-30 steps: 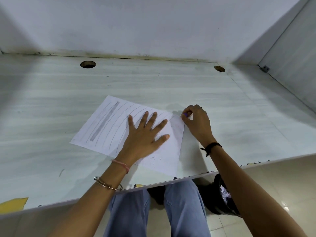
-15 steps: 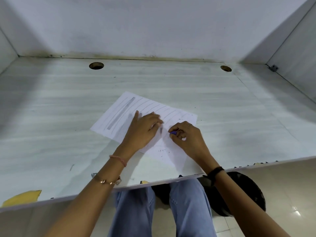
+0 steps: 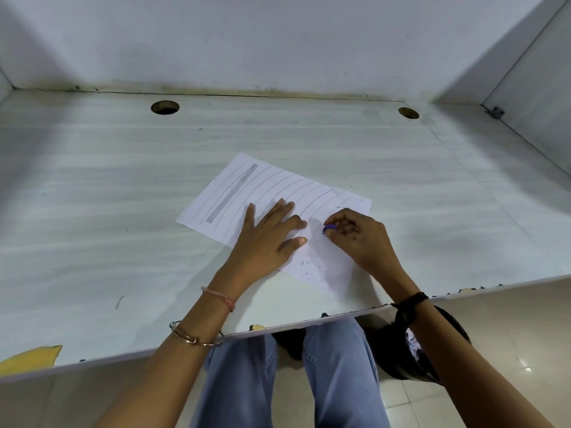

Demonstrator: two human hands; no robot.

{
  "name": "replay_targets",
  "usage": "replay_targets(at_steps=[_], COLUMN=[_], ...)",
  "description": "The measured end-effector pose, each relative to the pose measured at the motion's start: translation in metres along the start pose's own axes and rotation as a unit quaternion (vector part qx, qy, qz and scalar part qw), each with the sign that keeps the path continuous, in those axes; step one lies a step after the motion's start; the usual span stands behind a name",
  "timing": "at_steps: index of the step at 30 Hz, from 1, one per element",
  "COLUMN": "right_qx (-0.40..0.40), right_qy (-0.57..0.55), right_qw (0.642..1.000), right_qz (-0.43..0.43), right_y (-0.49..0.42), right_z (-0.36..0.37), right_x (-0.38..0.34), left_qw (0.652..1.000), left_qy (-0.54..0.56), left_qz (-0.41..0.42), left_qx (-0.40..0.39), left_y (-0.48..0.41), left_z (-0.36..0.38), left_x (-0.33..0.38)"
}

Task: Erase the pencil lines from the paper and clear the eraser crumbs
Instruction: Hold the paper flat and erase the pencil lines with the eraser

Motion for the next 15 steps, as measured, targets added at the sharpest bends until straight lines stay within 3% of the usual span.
replay_targets(at_steps=[5,10,15], right_qx=[-0.122,-0.048,-0.164], right_qy=[0.104,0.127,0.095], right_qw=[0.98,0.984,0.97], right_qz=[-0.116,-0.115,-0.156], right_y=[0.014,0.004,0.018], right_z=[0.018,0.015,0.02], right_x=[-0.009,-0.01,-0.017], left_qw=[0.993,0.991,0.988], left_qy=[-0.107,-0.129,-0.146], left_qz=[-0.041,-0.046,-0.046], left_qx=[-0.021,-0.009,-0.006], left_y=[-0.002,-0.006,-0.008], left_z=[0.01,0.017,0.018], left_x=[0.005,0.002,0.001])
Point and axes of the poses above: each hand's wrist, its own y-axis away from the middle knuckle, its own z-axis out of the palm, x = y × z, the point moved 3 cm from there along -y, towards the middle knuckle, and after that the axes turned 11 degrees about -x, right-handed, at the moved point
